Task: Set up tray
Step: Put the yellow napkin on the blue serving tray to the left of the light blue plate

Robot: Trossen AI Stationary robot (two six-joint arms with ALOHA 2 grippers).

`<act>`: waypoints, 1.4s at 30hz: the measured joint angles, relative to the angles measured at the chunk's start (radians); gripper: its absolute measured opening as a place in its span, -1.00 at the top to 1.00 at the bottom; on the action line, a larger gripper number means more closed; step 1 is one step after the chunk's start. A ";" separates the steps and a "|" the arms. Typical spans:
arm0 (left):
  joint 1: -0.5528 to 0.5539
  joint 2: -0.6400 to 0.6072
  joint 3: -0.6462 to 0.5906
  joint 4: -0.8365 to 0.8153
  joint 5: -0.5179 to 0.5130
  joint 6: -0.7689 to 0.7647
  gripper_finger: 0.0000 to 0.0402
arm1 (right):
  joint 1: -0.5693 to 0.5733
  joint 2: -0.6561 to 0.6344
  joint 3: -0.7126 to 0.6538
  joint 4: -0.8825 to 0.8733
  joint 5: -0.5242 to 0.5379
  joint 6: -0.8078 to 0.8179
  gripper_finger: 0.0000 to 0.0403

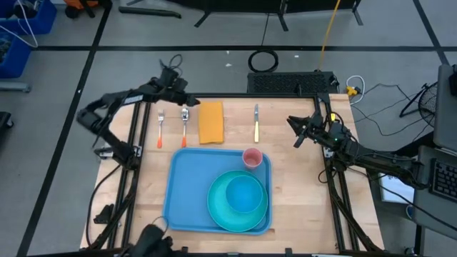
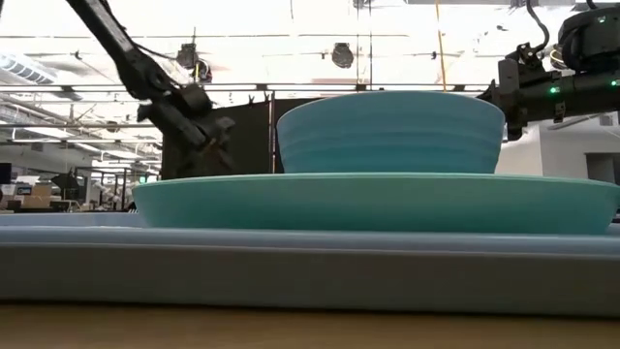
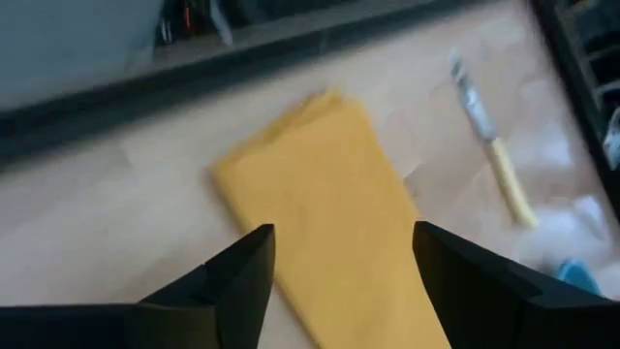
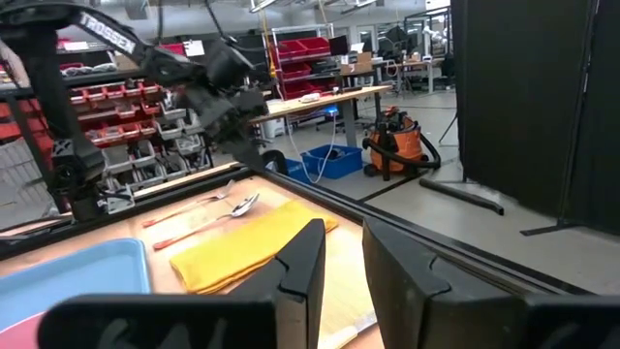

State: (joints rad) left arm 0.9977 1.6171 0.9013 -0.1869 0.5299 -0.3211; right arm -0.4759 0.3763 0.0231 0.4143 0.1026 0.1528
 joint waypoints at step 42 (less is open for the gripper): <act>-0.109 0.226 0.076 0.113 -0.173 -0.066 -0.26 | 0.000 0.000 -0.001 0.004 -0.002 0.000 0.68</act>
State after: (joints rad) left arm 0.8885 1.8435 0.9771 -0.0736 0.3571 -0.3872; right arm -0.4759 0.3763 0.0223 0.4187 0.1005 0.1529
